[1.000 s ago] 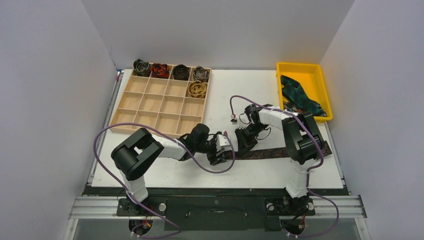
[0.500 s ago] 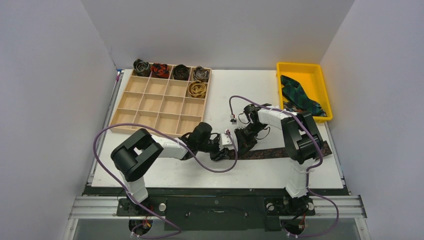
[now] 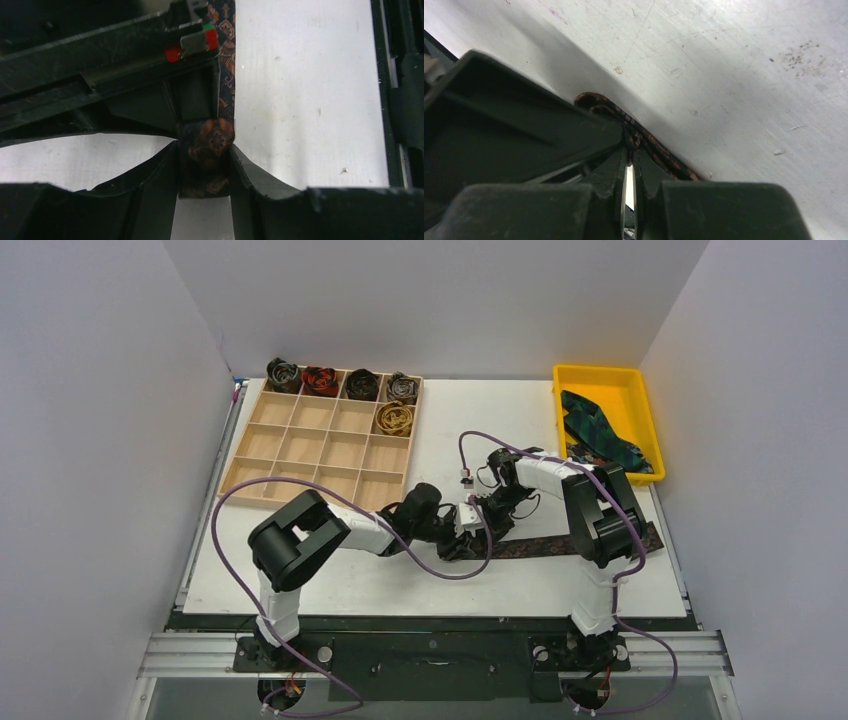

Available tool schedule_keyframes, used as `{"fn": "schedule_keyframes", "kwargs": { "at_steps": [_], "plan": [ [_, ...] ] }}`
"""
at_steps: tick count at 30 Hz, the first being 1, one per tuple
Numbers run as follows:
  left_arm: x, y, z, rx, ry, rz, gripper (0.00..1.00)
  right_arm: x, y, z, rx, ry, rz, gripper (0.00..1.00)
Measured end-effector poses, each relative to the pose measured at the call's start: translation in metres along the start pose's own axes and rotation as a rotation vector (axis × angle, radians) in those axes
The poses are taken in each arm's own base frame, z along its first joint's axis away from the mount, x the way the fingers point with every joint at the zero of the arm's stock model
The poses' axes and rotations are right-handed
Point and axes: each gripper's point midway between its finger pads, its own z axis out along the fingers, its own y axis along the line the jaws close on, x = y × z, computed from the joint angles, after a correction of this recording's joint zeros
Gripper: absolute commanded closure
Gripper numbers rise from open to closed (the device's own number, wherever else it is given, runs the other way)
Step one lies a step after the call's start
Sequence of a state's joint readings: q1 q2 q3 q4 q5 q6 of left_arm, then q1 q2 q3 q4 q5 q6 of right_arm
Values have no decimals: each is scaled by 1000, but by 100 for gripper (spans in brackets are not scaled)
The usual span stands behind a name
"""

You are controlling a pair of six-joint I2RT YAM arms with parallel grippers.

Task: Roll the ties
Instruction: Roll the tie at the center of the board.

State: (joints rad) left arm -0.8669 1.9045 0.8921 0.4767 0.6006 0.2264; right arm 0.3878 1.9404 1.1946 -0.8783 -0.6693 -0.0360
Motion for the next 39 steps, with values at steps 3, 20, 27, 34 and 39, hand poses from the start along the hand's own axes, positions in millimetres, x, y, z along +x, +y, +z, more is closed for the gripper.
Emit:
{"fn": "schedule_keyframes", "kwargs": {
  "at_steps": [3, 20, 27, 34, 39],
  "plan": [
    [13, 2, 6, 0, 22, -22, 65, -1, 1, 0, -8, -4, -2, 100],
    [18, 4, 5, 10, 36, 21, 72, -11, -2, -25, -112, -113, 20, 71],
    [18, 4, 4, 15, 40, 43, 72, -18, 20, -36, -182, -168, -19, 70],
    [19, 5, 2, 19, 42, 51, 71, -17, 27, -30, -183, -152, -47, 85],
    [20, 6, 1, 22, 45, 49, 69, -11, 20, -26, -151, -131, -68, 100]
  ]
}}
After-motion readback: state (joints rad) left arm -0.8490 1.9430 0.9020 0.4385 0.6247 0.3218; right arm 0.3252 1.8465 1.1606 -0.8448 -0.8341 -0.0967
